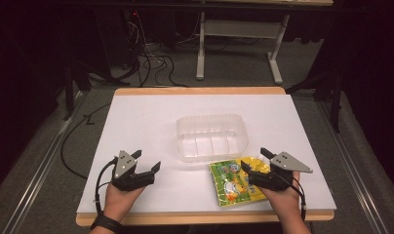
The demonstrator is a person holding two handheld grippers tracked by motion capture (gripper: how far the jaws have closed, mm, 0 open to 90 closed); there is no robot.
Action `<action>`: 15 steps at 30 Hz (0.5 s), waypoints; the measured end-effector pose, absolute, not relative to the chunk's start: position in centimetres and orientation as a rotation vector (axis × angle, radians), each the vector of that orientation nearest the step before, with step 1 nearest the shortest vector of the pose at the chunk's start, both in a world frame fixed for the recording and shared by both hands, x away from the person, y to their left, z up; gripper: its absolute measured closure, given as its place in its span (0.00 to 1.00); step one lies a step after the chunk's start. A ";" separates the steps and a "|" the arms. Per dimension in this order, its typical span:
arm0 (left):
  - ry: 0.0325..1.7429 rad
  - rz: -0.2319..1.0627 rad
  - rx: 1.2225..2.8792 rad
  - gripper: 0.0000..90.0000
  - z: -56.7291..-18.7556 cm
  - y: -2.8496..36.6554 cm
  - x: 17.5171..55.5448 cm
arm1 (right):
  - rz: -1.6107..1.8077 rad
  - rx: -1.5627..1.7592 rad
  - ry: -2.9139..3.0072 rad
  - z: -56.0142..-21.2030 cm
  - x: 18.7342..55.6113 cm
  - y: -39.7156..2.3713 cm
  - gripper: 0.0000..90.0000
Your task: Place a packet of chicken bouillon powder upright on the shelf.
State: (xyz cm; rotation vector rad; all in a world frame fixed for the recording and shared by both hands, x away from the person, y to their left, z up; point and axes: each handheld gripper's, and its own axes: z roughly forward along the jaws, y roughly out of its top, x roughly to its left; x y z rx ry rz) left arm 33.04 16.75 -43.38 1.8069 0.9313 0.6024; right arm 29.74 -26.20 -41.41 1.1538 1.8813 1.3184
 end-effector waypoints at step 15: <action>0.897 0.609 1.801 0.16 -43.0 16.9 32.8 | 1.319 1.175 1.874 -41.6 29.8 -26.8 0.10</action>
